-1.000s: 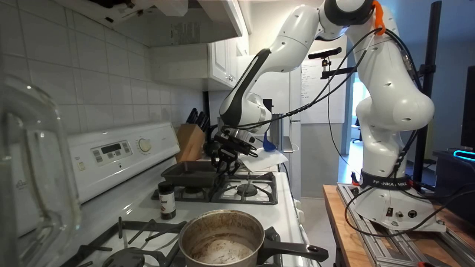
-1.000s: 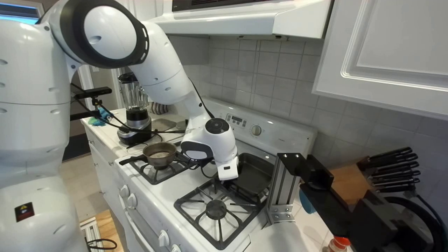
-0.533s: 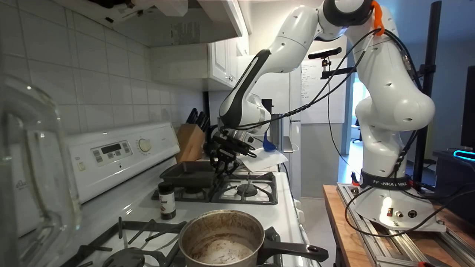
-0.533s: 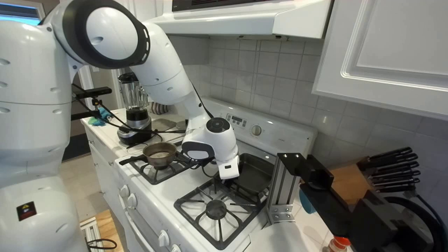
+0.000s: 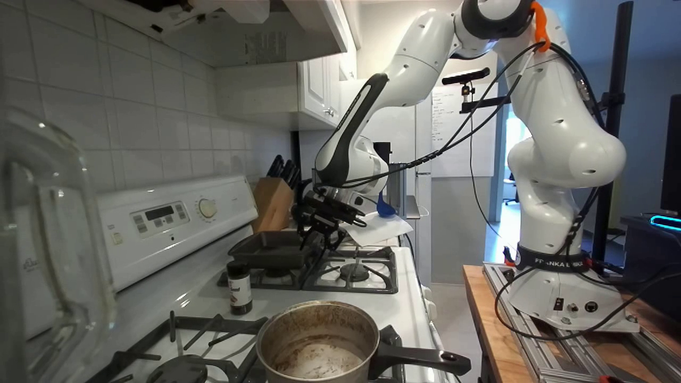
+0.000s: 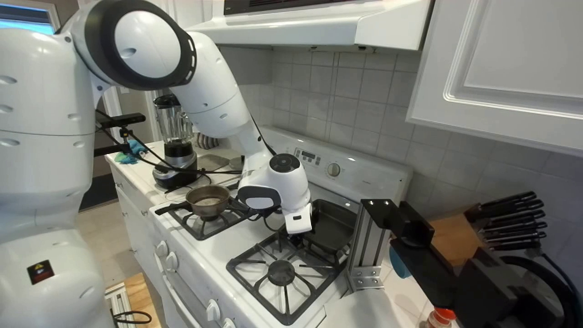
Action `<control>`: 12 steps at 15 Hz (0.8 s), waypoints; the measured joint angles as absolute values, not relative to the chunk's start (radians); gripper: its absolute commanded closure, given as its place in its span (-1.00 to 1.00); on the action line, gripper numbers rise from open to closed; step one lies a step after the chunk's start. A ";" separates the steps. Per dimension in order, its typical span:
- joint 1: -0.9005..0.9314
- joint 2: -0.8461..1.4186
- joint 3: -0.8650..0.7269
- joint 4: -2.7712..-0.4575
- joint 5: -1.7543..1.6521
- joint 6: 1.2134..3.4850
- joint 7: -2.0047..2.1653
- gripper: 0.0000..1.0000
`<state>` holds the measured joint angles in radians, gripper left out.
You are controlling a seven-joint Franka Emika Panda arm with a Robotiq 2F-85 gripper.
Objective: Move the dish to the left
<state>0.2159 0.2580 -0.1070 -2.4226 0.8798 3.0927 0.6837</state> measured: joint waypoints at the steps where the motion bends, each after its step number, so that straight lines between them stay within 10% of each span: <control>1: 0.224 0.257 -0.114 -2.423 0.877 3.093 0.687 -0.97; 12: 0.226 0.167 -0.085 -2.465 0.873 3.129 0.650 -1.00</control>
